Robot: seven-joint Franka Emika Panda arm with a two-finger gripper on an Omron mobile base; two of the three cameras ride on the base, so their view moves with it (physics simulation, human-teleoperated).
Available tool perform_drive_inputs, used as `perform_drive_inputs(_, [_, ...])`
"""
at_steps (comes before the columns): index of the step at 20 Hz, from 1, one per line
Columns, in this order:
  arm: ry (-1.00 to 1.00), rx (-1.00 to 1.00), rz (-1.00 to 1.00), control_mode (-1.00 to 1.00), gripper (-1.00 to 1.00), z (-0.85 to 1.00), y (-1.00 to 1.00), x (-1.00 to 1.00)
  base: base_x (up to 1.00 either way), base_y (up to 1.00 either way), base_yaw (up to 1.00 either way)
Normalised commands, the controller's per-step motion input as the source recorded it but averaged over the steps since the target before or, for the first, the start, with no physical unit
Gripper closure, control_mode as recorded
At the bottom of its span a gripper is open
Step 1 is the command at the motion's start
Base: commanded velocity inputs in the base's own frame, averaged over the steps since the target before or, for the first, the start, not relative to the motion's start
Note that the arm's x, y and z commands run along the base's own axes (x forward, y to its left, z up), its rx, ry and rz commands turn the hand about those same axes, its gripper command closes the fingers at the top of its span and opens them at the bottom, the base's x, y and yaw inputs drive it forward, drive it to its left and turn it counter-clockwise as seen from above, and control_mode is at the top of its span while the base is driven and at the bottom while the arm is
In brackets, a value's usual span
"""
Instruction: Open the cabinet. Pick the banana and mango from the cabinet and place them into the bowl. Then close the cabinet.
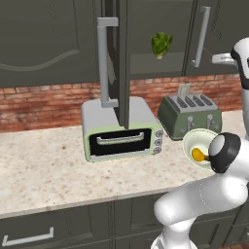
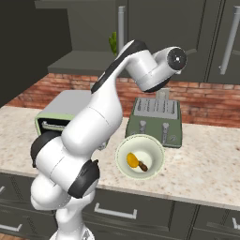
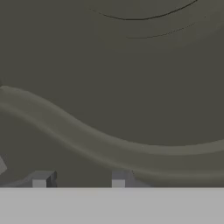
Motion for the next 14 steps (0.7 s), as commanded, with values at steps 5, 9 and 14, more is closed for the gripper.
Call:
perform_drive_inputs(5, [0.0, -0.04, -0.03, -1.0, -1.0, 0.09, 0.0, -0.35, 0.0, 0.0, 0.0])
perform_drive_inputs(9, [0.0, -0.04, -0.01, -1.0, -1.0, 0.18, 0.0, -0.59, 0.0, 0.0, 0.0])
perform_drive_inputs(14, [0.0, -0.04, -0.02, -1.0, -1.0, 0.08, 0.02, -0.79, 0.0, 0.0, 0.0])
